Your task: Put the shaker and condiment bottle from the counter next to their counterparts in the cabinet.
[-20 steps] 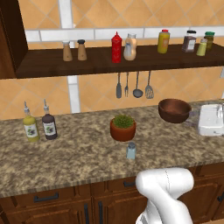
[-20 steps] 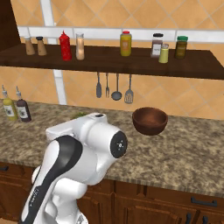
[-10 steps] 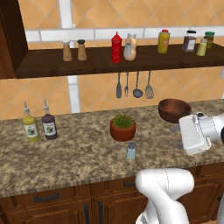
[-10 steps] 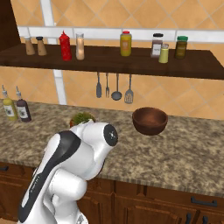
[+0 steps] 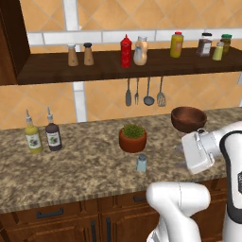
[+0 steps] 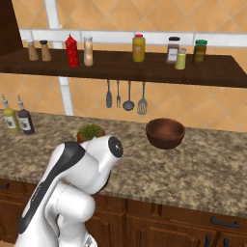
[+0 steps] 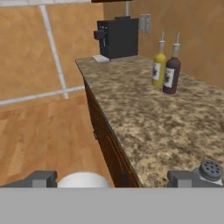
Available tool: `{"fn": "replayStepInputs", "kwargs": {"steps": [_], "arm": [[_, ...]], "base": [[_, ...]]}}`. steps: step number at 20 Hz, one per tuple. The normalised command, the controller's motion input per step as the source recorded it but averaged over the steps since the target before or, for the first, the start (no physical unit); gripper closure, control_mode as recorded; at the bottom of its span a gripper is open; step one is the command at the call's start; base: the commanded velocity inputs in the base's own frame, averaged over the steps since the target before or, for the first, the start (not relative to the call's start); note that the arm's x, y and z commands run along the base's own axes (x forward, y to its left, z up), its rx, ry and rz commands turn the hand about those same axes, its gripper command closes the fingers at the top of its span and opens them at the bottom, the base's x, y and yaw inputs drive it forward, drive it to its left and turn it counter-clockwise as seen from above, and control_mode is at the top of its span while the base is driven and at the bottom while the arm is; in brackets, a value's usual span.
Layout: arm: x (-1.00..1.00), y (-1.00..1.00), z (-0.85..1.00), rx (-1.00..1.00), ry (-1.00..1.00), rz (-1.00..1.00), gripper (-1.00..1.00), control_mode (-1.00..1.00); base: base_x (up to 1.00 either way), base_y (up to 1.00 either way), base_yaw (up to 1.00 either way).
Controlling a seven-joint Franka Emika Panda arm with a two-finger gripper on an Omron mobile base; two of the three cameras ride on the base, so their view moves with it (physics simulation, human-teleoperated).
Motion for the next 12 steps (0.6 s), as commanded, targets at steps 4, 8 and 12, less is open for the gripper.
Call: {"fn": "replayStepInputs", "kwargs": {"steps": [4,8,12], "arm": [[0.37,0.25,-0.58,-0.03,0.09,-0.03,-1.0,-1.0],[0.06,0.03,-0.29,0.0,0.01,-0.04,-1.0,-1.0],[0.0,0.0,-0.38,0.0,-0.01,-0.04,-1.0,-1.0]], "base": [[0.0,0.0,0.0],[0.0,0.0,0.0],[0.0,0.0,0.0]]}}
